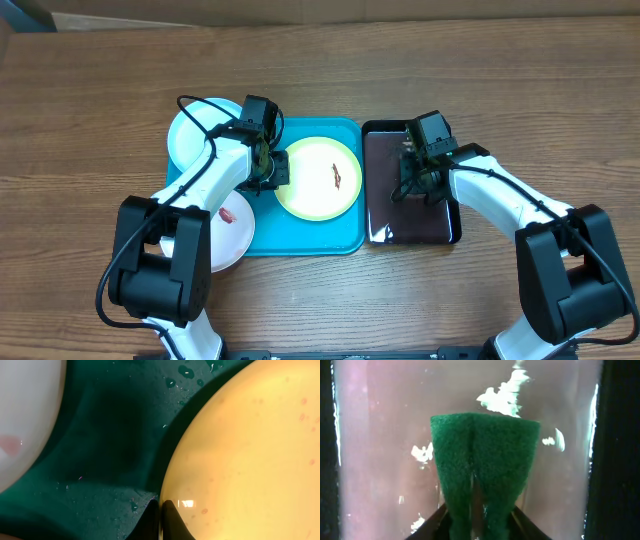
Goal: Clean dirty plates on tray and stack at the side
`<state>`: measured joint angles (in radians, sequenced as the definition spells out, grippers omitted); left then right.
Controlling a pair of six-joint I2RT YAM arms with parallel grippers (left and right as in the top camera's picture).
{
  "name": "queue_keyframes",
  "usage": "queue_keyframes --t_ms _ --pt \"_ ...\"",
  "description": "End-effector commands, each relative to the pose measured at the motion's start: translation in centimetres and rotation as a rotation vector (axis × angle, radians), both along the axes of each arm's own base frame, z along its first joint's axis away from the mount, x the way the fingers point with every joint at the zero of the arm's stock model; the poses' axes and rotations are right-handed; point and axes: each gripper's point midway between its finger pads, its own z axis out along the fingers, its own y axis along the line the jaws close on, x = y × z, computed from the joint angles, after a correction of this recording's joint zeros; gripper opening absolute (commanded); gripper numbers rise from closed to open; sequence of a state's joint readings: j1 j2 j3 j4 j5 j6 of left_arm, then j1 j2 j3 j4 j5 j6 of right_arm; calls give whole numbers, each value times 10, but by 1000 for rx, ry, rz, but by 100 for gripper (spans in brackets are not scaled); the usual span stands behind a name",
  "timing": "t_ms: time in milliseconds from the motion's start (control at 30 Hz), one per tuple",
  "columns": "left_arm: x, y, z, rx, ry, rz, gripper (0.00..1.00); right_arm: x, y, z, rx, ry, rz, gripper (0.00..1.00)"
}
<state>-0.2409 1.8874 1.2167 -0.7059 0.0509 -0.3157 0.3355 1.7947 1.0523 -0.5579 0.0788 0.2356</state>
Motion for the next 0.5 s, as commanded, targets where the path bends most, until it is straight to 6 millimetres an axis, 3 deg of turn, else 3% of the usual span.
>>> queue_keyframes --t_ms 0,67,467 --pt "-3 1 -6 9 17 5 4 6 1 5 -3 -18 -2 17" --pt "-3 1 -6 9 17 5 4 9 2 13 -1 -22 -2 4" --pt "-3 1 -6 9 17 4 4 17 5 100 39 -130 -1 4"
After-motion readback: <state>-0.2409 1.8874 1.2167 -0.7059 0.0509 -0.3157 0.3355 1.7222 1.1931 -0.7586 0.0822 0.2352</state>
